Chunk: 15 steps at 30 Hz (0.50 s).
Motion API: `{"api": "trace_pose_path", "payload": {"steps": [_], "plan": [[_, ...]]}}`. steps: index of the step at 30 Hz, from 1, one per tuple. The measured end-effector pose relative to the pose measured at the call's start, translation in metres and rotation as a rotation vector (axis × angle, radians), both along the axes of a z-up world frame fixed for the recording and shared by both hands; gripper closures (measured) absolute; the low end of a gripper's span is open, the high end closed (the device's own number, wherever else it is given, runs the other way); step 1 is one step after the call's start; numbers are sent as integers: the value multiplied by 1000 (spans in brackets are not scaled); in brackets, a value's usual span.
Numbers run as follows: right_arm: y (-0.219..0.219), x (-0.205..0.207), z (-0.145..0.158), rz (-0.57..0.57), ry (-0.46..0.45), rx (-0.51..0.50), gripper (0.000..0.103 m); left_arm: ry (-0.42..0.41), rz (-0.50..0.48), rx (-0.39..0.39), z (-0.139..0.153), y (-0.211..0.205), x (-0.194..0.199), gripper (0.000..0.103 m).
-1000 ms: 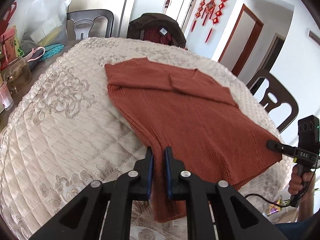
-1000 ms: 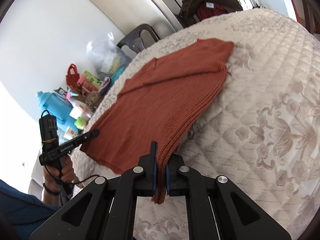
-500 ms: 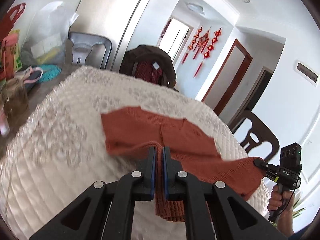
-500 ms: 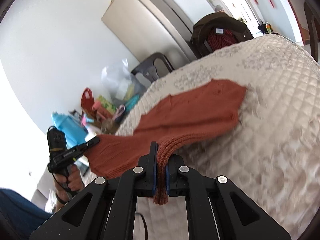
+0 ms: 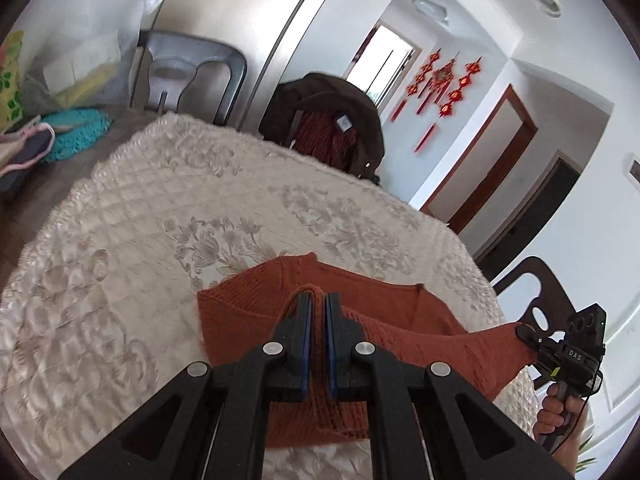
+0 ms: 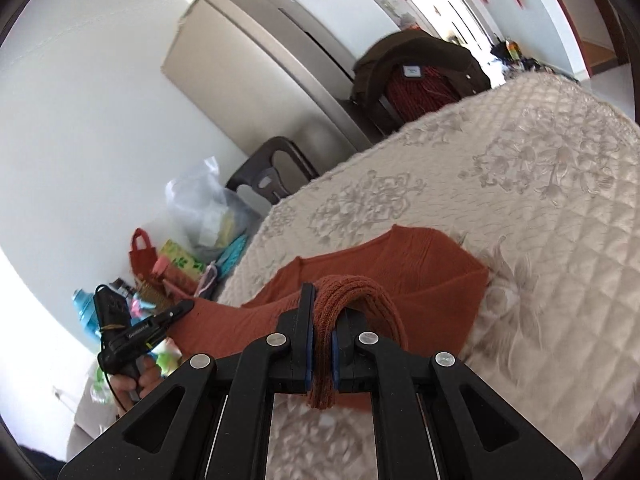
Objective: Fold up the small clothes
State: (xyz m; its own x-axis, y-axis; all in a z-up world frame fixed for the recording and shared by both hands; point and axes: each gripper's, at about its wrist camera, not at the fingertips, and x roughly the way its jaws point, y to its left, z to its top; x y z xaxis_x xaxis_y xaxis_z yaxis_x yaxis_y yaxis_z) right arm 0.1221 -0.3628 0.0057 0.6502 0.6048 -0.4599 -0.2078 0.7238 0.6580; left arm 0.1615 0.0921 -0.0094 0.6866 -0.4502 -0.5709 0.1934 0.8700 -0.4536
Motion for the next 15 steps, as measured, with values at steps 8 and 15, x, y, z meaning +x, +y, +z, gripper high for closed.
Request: {"api": "trace_pose_path", "payload": {"steps": [8, 15], "plan": [[-8, 65, -61, -51, 221, 43, 97, 194, 17, -2, -54, -6, 62, 95], [-19, 77, -62, -88, 225, 124, 83, 199, 82, -92, -54, 12, 69, 69]]}}
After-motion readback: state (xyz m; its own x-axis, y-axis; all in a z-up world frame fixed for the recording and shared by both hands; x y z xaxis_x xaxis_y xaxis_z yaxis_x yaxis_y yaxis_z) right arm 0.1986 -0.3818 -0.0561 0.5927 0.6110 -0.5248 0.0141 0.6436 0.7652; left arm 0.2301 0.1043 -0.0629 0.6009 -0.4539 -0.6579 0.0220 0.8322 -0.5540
